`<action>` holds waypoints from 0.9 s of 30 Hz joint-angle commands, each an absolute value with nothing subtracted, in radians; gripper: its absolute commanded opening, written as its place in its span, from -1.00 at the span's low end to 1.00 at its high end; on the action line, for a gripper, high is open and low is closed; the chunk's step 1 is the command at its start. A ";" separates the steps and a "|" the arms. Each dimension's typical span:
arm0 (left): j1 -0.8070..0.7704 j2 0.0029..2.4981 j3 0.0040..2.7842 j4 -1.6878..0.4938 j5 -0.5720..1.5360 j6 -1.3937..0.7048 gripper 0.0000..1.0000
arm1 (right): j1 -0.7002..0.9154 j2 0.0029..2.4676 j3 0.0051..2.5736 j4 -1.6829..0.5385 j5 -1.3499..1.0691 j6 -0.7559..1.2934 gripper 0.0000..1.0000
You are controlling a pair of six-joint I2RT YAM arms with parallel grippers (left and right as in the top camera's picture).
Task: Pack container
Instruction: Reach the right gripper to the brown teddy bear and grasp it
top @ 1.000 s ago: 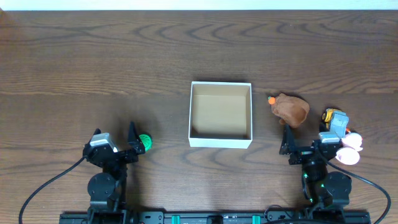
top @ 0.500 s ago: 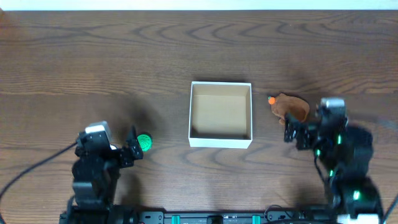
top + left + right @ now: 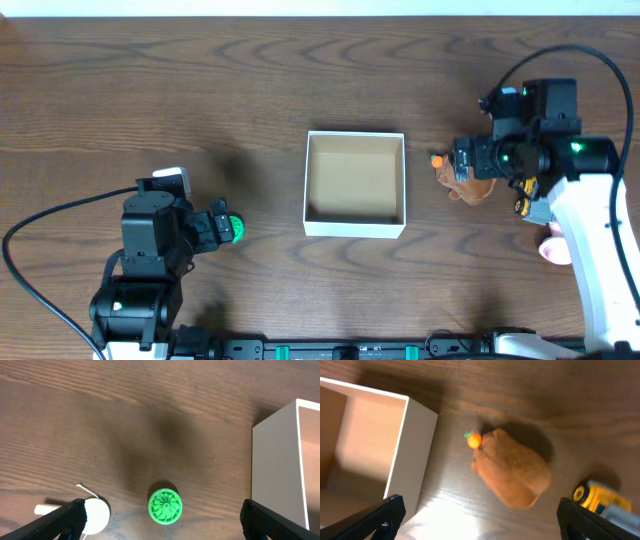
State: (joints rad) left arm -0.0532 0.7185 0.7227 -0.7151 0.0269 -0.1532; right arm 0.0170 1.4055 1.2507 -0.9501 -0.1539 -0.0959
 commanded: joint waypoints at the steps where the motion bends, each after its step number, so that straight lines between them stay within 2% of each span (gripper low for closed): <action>1: -0.050 0.719 0.746 -0.722 0.042 -0.147 0.96 | 0.002 1.415 1.290 -0.933 -0.140 -0.185 0.99; 7: -0.050 0.719 0.746 -0.722 0.042 -0.147 0.96 | -0.022 1.435 1.287 -0.912 -0.035 -0.009 0.98; 9: -0.050 0.719 0.746 -0.722 0.042 -0.147 0.96 | -0.028 1.459 1.287 -0.916 -0.028 -0.006 0.99; 22: -0.050 0.719 0.746 -0.730 0.042 -0.147 0.96 | -0.028 1.744 1.287 -0.888 -0.011 -0.322 0.99; 27: -0.050 0.719 0.746 -0.729 0.042 -0.147 0.96 | -0.028 1.825 1.287 -0.886 0.004 -0.351 0.99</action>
State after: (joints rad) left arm -0.0532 0.7200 0.7227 -0.7292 0.0311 -0.1532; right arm -0.0227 1.7908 1.2652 -0.8860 -0.0154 -0.2840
